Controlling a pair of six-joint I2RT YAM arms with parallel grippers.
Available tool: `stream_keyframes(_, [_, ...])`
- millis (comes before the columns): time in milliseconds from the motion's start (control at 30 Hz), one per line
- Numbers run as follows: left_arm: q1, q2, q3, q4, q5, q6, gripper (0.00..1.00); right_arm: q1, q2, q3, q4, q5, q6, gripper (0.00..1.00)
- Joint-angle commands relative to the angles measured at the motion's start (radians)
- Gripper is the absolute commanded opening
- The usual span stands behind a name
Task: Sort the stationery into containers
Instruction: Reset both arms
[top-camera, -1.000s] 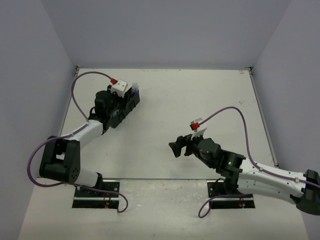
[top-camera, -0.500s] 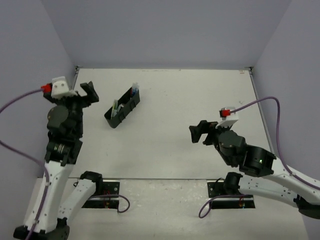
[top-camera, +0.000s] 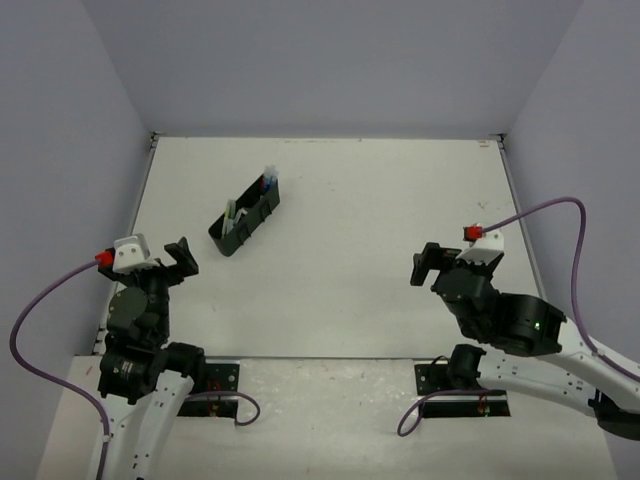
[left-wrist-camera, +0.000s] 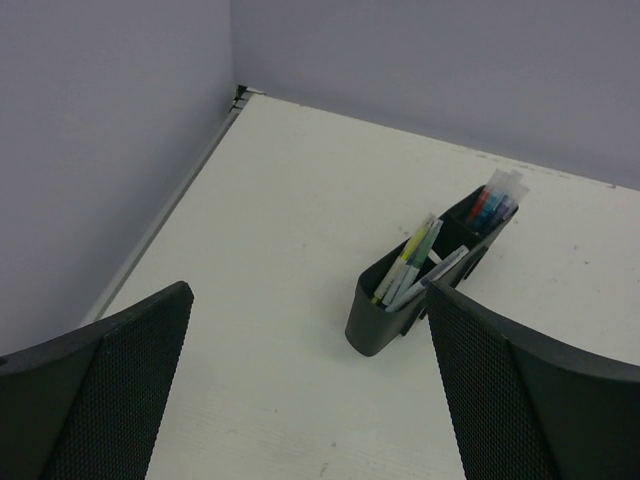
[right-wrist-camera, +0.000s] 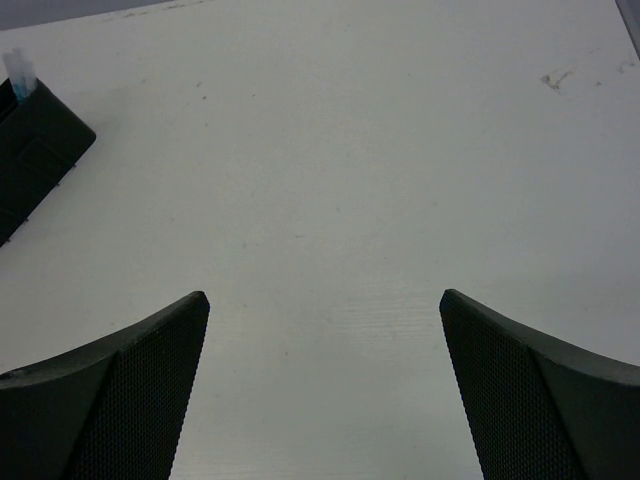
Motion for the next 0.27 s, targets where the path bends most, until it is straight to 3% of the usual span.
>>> stream_keyframes(0, [0.003, 0.015, 0.009, 0.005, -0.016, -0.019, 1.0, 0.001, -0.054, -0.053, 0.022, 0.038, 0.033, 0.99])
stream_keyframes(233, [0.003, 0.05, 0.011, 0.009, -0.029, -0.021, 1.0, 0.001, -0.084, -0.079, 0.053, 0.025, 0.041, 0.99])
